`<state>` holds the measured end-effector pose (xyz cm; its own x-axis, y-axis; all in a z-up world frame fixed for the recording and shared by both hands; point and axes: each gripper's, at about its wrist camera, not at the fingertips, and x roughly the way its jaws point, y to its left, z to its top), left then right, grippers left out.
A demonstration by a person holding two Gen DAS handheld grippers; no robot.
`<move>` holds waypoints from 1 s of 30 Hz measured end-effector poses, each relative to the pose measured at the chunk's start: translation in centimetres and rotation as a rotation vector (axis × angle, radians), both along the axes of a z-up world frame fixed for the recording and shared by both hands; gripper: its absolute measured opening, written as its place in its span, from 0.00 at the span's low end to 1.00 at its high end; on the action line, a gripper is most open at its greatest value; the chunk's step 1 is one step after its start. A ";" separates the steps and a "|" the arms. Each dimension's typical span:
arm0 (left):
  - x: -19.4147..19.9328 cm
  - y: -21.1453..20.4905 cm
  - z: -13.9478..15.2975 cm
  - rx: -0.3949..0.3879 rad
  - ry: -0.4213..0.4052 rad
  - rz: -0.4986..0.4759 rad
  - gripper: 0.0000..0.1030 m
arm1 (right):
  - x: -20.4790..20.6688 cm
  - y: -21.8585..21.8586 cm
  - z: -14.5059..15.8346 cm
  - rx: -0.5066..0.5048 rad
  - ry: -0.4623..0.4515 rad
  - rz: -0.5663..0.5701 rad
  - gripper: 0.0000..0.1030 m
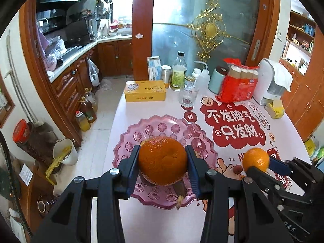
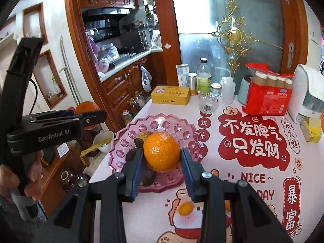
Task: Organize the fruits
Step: 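Lift both oranges and carry them over the pink bowl, then lower both oranges into the bowl and open both tools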
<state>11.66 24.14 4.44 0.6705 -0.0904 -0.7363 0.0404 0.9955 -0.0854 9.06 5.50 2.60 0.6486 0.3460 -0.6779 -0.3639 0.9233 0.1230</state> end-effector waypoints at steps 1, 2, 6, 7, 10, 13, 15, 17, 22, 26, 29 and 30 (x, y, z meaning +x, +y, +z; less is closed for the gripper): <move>0.5 0.1 -0.5 -0.001 0.009 -0.007 0.40 | 0.5 0.4 -0.3 -0.004 0.008 0.001 0.36; 1.1 0.2 -1.1 0.000 0.019 -0.013 0.40 | 1.2 0.8 -0.8 -0.009 0.019 0.001 0.36; 3.5 0.1 -3.7 -0.003 0.071 -0.037 0.40 | 3.6 1.8 -2.7 -0.034 0.060 -0.013 0.36; 4.3 0.1 -4.5 -0.003 0.084 -0.044 0.40 | 4.3 2.0 -3.3 -0.038 0.073 -0.017 0.36; 6.4 -0.4 -6.9 -0.007 0.126 -0.064 0.40 | 5.8 2.2 -5.3 -0.059 0.119 -0.031 0.36; 7.9 -1.0 -9.1 -0.015 0.164 -0.084 0.40 | 7.2 2.1 -7.7 -0.071 0.182 -0.051 0.36; 8.8 -1.5 -10.5 -0.016 0.189 -0.100 0.40 | 7.8 2.0 -9.0 -0.083 0.215 -0.058 0.36; 9.7 -2.1 -11.9 -0.012 0.214 -0.116 0.40 | 8.3 2.0 -10.1 -0.096 0.239 -0.061 0.36; 11.2 -3.2 -14.1 -0.004 0.244 -0.142 0.40 | 9.7 1.8 -12.0 -0.102 0.277 -0.083 0.36; 11.7 -3.8 -15.0 0.011 0.242 -0.158 0.41 | 10.3 1.8 -13.0 -0.099 0.294 -0.078 0.38; 11.7 -3.9 -15.0 0.012 0.237 -0.159 0.43 | 10.5 1.9 -13.3 -0.091 0.292 -0.068 0.39; 11.7 -3.8 -15.0 0.003 0.238 -0.160 0.45 | 10.4 1.9 -13.3 -0.089 0.285 -0.064 0.41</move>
